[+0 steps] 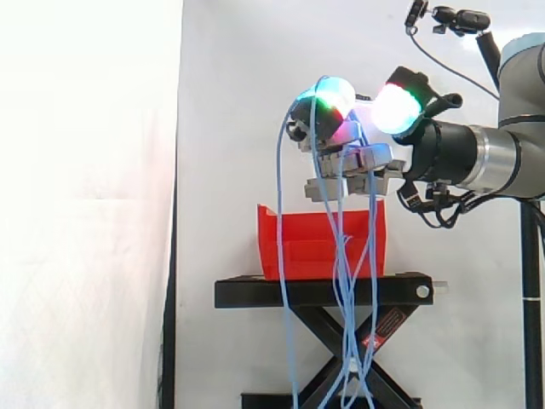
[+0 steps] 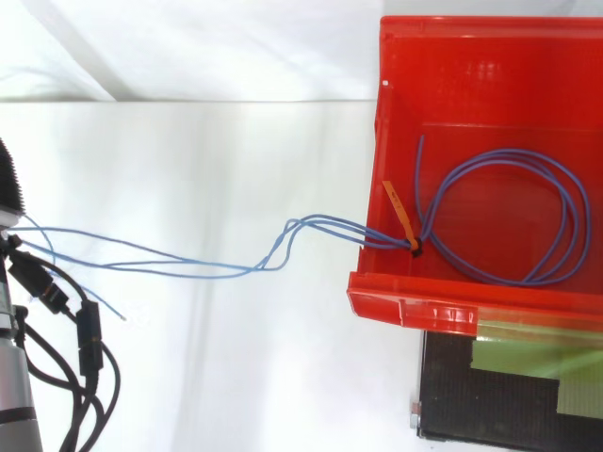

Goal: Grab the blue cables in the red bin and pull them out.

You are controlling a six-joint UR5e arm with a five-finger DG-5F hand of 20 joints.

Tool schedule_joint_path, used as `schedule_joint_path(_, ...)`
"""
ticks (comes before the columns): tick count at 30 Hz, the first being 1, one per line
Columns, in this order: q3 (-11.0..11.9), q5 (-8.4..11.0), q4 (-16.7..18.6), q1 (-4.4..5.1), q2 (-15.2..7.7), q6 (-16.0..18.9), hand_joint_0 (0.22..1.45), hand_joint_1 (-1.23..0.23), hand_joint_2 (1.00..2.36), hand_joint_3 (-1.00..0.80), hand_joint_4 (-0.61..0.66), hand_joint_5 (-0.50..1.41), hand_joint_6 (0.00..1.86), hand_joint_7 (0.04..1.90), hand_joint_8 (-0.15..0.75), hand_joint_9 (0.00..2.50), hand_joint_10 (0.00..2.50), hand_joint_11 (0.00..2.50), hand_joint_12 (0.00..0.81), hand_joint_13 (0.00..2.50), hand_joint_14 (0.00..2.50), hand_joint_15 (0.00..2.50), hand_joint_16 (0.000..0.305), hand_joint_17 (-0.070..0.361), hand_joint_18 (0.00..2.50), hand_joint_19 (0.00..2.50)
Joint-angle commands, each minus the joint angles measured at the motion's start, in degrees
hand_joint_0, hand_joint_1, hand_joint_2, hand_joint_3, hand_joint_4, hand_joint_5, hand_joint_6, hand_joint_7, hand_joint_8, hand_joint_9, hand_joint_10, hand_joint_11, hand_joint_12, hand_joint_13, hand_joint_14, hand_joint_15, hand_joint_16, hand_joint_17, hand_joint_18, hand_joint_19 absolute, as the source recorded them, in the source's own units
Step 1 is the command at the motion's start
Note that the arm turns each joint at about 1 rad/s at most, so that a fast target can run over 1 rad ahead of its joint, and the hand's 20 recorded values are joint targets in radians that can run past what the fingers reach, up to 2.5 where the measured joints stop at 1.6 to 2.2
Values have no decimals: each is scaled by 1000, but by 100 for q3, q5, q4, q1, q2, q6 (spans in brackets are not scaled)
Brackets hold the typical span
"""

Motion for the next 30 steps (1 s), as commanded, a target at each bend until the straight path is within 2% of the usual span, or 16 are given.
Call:
schedule_joint_path(1,0,0,0,-2,-4,-3,902,-1036,1004,-904,141,327,964,261,276,587,798,1282,344,1268,7,1607,47,106,704,1136)
schedule_joint_path(4,0,0,0,-2,5,-3,862,-994,1000,-1000,152,364,905,288,277,617,764,1306,355,1305,6,1597,47,105,722,1131)
schedule_joint_path(12,0,0,0,-2,5,-3,736,-854,1000,-1000,178,524,699,400,280,762,739,1343,396,1380,5,1557,51,115,783,1134)
schedule_joint_path(17,0,0,0,-2,5,-3,707,-804,1000,-1000,170,597,606,456,262,857,683,1410,415,1408,4,1553,53,120,811,1113)
schedule_joint_path(22,0,0,0,-11,5,-3,694,-774,1000,-1000,168,603,596,460,256,886,681,1430,422,1418,4,1543,54,122,823,1106)
schedule_joint_path(30,0,0,-9,-11,5,-3,660,-722,1000,-1000,180,759,454,510,259,943,631,1429,438,1456,4,1519,56,126,853,1072)
